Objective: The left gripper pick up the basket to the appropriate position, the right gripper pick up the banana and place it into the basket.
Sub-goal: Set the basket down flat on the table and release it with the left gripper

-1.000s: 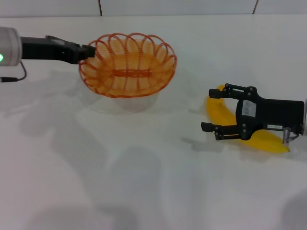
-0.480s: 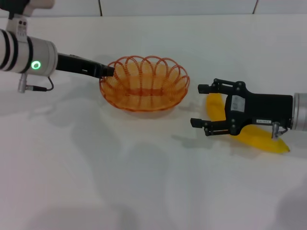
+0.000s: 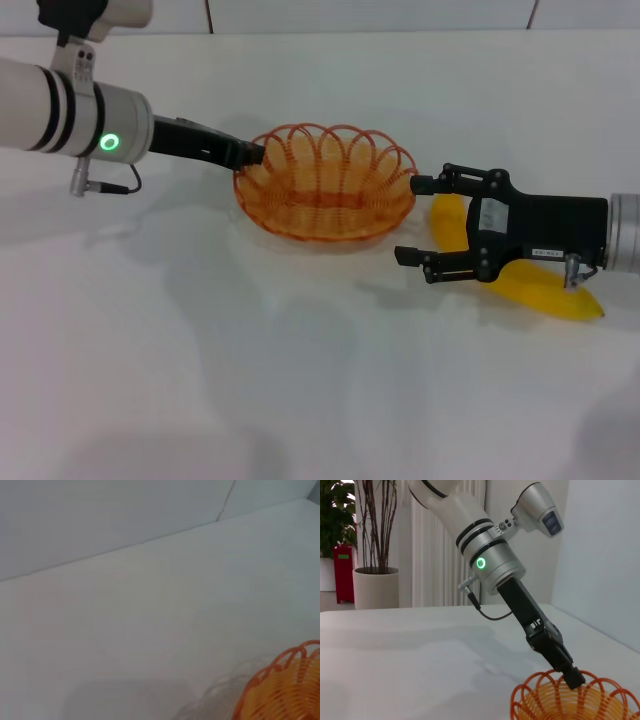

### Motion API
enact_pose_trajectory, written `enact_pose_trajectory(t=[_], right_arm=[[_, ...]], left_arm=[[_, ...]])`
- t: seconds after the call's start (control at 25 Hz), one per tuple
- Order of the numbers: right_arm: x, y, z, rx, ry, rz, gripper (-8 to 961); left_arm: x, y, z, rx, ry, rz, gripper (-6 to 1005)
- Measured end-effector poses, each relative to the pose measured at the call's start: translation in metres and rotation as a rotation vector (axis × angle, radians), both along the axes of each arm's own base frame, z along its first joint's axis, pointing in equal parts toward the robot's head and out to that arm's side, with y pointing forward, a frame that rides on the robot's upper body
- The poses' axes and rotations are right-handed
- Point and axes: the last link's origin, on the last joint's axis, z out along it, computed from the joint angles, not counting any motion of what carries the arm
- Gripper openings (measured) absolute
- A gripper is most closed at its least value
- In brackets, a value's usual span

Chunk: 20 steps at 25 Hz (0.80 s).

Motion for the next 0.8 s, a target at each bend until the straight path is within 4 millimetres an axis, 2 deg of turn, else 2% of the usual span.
enact_pose_trajectory(t=[0.4, 0.8], right_arm=[[-0.0035, 0.0012, -0.0026, 0.0, 0.004, 0.011, 888], [-0.0021, -0.0007, -0.0029, -0.002, 0.006, 0.004, 889]], left_arm=[[-0.002, -0.0011, -0.0038, -0.002, 0.016, 0.006, 46], [0.002, -0.0018, -0.0062, -0.014, 0.008, -0.011, 158]])
